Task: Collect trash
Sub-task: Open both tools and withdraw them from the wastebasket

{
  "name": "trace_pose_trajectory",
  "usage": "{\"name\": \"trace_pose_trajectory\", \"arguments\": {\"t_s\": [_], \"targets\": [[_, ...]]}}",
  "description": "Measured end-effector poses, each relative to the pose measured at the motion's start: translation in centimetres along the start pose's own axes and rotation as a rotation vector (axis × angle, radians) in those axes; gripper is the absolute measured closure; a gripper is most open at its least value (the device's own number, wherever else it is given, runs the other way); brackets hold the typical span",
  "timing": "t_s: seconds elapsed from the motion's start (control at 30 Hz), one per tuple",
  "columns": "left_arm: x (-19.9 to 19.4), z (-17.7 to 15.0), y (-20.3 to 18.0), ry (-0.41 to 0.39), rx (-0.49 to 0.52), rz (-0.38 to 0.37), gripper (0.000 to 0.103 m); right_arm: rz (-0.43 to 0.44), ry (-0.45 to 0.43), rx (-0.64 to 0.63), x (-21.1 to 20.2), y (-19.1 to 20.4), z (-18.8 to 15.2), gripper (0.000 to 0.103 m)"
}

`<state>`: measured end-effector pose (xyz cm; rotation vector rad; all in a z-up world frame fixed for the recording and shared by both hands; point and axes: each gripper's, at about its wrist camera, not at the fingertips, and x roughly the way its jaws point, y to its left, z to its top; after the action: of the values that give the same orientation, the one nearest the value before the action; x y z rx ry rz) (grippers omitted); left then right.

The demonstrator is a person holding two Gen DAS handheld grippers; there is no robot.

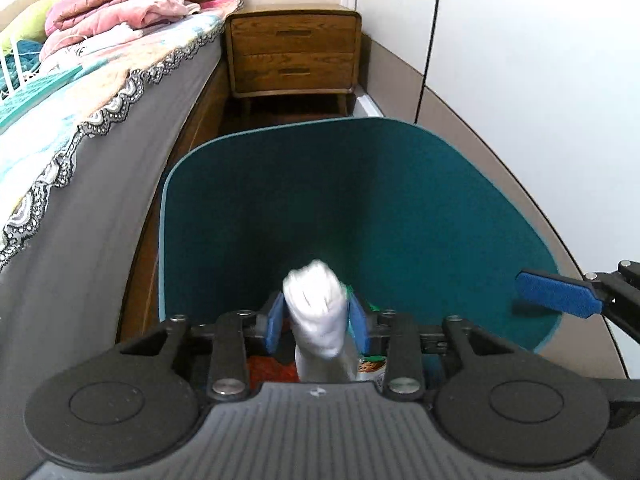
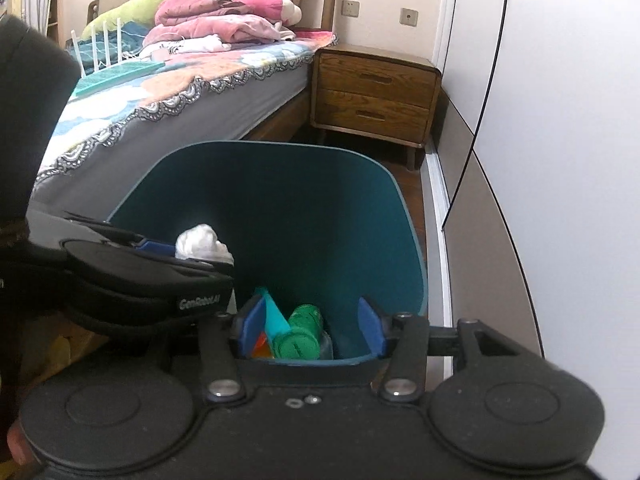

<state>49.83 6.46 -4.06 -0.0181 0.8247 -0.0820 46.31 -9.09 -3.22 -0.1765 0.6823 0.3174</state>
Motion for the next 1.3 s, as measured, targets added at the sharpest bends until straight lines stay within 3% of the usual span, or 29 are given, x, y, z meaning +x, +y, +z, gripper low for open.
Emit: {"name": "trace_pose_trajectory", "arguments": {"t_s": [0.07, 0.13, 0.2, 0.37, 0.43, 0.6, 0.8, 0.9, 1.1, 1.2, 1.3], "targets": [[-0.6, -0.1, 0.1, -0.013, 0.001, 0.003, 0.055, 0.01, -0.012, 0.011, -0.5, -0.2, 0.0, 0.048], [-1.3, -0.2, 0.3, -0.03, -0.003, 0.021, 0.037, 0.018, -0.028, 0.017, -1.2, -0.6, -0.1, 0.043], [-1.9, -0.4, 0.7, -0.041, -0.007, -0.004, 0.035, 0.028, -0.041, 0.031, -1.9, -1.1, -0.2, 0.037], [-4.1, -1.3, 1.1, -0.069, 0.001, -0.027, 0.035, 0.045, -0.074, 0.017, -4.0, -1.1, -1.1, 0.035], [-5.3, -1.9, 0.9, -0.091, 0.012, -0.041, 0.035, 0.064, -0.088, 0.011, -4.8, -0.9, -1.4, 0.029], [-8.0, -3.9, 0.8, -0.138, 0.015, -0.039, 0.029, 0.09, -0.108, -0.029, -6.5, -0.2, -3.0, 0.025], [-9.3, -6.4, 0.8, -0.126, -0.007, -0.053, 0.029, 0.122, -0.092, -0.01, -7.4, 0.0, -5.5, 0.02], [-9.2, -7.6, 0.7, -0.097, -0.005, -0.043, 0.023, 0.126, -0.086, 0.015, -7.9, 0.0, -7.4, 0.015], [-7.2, -11.5, 0.1, 0.013, -0.004, -0.026, 0.021, 0.109, -0.068, 0.124, -8.0, -1.1, -12.5, 0.002], [-5.6, -14.6, -0.6, 0.096, 0.002, -0.046, 0.021, 0.109, -0.033, 0.182, -7.4, -1.8, -16.1, 0.001], [-2.8, -17.9, -1.5, 0.225, 0.026, -0.046, 0.021, 0.119, 0.057, 0.199, -6.1, -2.1, -20.0, 0.001]]}}
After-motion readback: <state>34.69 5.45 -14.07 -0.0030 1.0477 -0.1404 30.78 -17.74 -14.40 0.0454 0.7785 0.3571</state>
